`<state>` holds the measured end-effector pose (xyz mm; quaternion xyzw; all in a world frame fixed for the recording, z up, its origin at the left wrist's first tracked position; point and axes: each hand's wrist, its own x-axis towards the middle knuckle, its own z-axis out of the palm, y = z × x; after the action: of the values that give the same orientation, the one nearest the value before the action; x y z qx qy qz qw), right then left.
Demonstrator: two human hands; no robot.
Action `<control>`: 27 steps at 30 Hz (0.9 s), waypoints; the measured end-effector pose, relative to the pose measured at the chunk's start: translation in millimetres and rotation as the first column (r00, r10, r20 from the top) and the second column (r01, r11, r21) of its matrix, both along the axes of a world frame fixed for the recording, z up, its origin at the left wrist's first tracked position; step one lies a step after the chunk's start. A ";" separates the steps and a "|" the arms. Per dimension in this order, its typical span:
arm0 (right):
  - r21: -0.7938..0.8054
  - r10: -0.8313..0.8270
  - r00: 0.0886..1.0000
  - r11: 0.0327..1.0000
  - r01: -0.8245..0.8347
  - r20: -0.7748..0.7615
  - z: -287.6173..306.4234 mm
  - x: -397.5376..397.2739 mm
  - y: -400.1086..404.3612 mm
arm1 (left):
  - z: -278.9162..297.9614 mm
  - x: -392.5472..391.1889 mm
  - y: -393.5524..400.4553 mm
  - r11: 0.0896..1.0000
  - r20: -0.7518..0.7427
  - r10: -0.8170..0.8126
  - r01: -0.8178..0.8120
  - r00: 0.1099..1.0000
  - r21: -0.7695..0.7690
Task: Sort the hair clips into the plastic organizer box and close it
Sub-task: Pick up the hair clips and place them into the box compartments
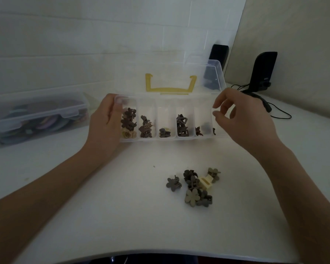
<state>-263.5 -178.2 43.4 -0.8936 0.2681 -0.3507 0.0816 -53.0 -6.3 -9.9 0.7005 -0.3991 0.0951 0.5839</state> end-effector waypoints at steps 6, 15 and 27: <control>0.415 0.558 0.800 0.796 -0.441 -0.219 7.7 -1.0 20.9 | -0.8 0.9 0.1 1.000 0.020 0.005 -0.005 1.000 -0.003; 0.623 0.691 0.549 0.701 -0.348 -0.470 -3.2 4.1 34.8 | -2.0 2.0 -0.5 1.000 0.018 0.020 -0.020 1.000 -0.002; 0.633 0.683 0.640 0.677 -0.375 -0.352 -2.1 6.7 35.7 | -2.1 2.5 -0.5 1.000 0.015 -0.011 0.011 1.000 -0.019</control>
<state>-256.8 -142.5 41.3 -0.9387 0.0754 0.0541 0.3321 -50.5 -6.8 -12.0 0.6919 -0.4063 0.1009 0.5882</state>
